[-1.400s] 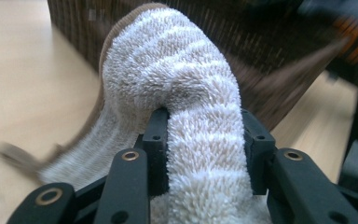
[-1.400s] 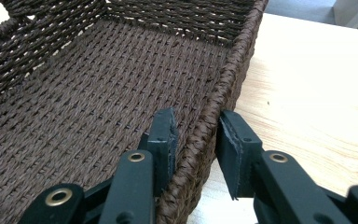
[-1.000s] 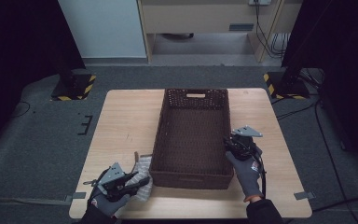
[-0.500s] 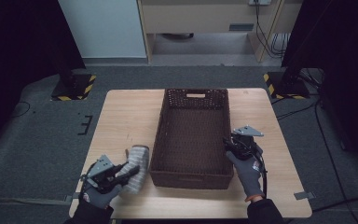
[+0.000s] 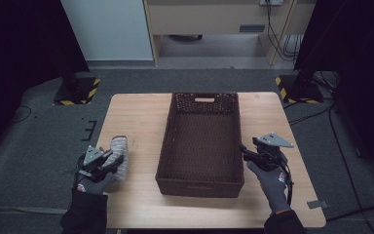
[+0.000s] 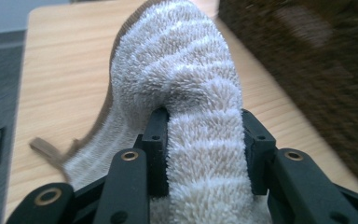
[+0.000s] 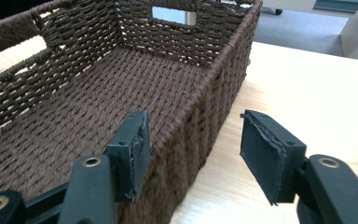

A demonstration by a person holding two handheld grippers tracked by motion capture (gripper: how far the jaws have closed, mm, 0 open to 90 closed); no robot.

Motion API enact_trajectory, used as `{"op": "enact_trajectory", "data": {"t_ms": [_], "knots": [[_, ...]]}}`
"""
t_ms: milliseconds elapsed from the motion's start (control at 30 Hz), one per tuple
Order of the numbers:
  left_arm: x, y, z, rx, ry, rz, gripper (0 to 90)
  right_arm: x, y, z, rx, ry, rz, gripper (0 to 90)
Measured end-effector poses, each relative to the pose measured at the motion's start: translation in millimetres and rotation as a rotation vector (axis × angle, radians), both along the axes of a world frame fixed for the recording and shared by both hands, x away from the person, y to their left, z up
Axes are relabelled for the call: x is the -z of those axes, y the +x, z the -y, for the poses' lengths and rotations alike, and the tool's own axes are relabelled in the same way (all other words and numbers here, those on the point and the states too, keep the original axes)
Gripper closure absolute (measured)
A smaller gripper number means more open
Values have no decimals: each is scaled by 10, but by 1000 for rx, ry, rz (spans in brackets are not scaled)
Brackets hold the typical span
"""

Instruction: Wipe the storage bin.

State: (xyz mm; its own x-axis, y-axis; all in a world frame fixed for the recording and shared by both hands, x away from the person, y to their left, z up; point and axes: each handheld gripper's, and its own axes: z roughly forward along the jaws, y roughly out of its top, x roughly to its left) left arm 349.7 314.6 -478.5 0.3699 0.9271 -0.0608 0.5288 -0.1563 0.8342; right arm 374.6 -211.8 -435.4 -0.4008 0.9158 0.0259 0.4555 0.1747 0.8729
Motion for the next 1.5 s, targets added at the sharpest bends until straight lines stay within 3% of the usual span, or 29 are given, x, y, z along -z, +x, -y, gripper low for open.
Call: {"op": "enact_trajectory", "data": {"t_ms": [233, 333, 467, 633, 833, 867, 933, 1233, 1400, 1500], "knots": [[220, 80, 8, -2, 32, -74, 583, 19, -48, 108, -1, -6, -7, 394], [262, 97, 32, 3, 31, -77, 564, 28, -49, 94, -5, -1, -16, 391], [307, 121, 69, 18, 61, -86, 541, 28, -48, 68, -10, -12, -14, 398], [358, 142, 62, 15, 60, -91, 529, -7, -61, 79, -15, 2, -3, 395], [373, 157, 53, -9, 83, -90, 536, -53, -81, 49, -30, 25, 11, 394], [366, 155, 43, -26, 105, -83, 539, -54, -83, 29, -36, 29, 7, 393], [362, 154, 28, -49, 112, -79, 538, -47, -82, -7, -47, 32, 4, 393], [342, 135, -2, -17, 9, -63, 439, 29, -62, -203, -103, 16, -27, 398], [264, 98, -12, -6, -16, -29, 429, 88, -37, -259, -113, -11, -50, 403], [199, 70, -17, -5, -19, -7, 416, 93, -26, -242, -104, 0, -56, 434]]}}
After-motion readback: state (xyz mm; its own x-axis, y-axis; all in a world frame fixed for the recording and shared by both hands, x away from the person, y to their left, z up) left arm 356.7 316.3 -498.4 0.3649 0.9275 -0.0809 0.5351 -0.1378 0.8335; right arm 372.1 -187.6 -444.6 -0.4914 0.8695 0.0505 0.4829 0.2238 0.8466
